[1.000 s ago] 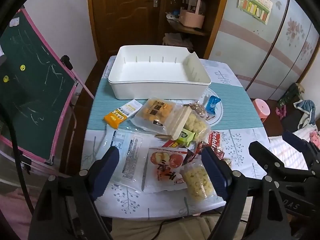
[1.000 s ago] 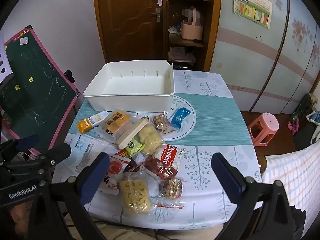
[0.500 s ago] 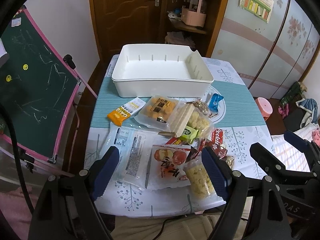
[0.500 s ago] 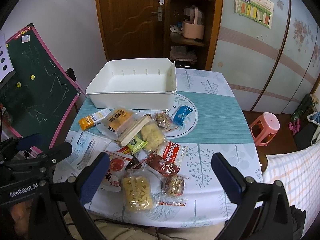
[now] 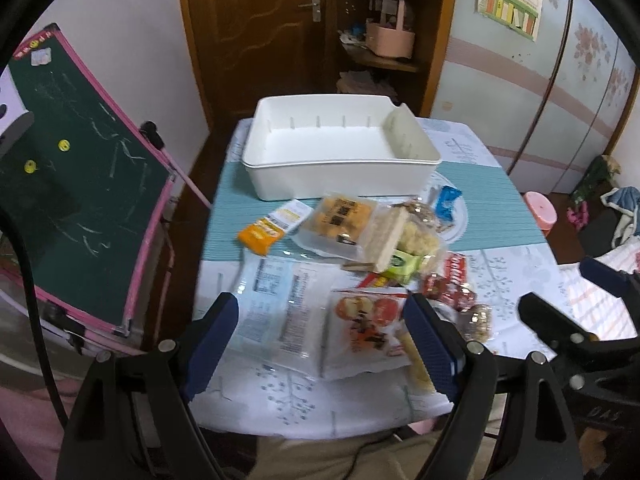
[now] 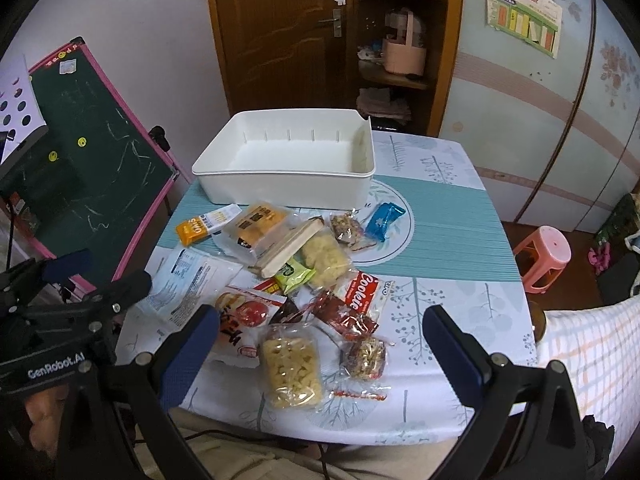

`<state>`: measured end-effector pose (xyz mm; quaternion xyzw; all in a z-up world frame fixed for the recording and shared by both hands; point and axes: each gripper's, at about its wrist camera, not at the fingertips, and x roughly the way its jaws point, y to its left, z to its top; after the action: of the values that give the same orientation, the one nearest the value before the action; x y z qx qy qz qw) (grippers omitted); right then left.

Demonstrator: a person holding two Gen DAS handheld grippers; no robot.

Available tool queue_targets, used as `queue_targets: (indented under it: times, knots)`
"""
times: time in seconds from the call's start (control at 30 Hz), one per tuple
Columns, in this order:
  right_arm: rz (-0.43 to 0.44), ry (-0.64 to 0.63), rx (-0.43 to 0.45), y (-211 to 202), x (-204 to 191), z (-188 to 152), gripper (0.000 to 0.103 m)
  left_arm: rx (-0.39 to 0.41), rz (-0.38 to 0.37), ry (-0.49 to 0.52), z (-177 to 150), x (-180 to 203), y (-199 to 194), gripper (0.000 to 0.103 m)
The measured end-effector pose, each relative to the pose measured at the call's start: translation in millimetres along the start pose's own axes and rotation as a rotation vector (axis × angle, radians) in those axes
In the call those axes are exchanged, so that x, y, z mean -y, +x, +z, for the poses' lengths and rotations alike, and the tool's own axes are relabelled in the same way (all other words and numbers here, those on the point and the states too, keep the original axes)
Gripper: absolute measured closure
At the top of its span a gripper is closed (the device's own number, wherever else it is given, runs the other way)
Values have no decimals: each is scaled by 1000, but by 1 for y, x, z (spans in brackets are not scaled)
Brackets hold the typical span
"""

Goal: Organize snacks
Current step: 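Move both grippers toward the snack pile on the table, then grasp the blue-white printed bag with left gripper while right grasps the clear puff bag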

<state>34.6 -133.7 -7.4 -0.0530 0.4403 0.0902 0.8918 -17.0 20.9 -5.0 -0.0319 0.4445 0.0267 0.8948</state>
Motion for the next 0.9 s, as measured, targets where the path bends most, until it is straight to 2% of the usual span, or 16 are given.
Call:
queue_targets:
  times: [0.13,0.3,0.4,0.5,0.57,0.67,0.77,0.9]
  knots:
    - [-13,-2,13,0,0,0,1,-2,0,-27,-4,-11,5,19]
    - [-41,-46,20,6,-3,-1,1,-51,35,-52,-10,-20,19,19]
    - [-3,-50,-38,21,-3,-4,1,-58,53,-38,-15,-24,30,19]
    - [44,-60,-101,39,-3,-9,7,-131,73,-12,-20,-33,47,19]
    - [56,-78,-150,54,-3,-14,14,-176,64,-27,-26,-42,61,19]
    - [62,-110,-204,74,-6,-27,15,-261,35,-63,-39,-62,86,19]
    - [105,-125,-266,91,-10,-42,18,-289,-16,-96,-54,-72,113,19]
    - [180,-138,-345,114,-17,-59,23,-365,1,-105,-63,-84,125,19]
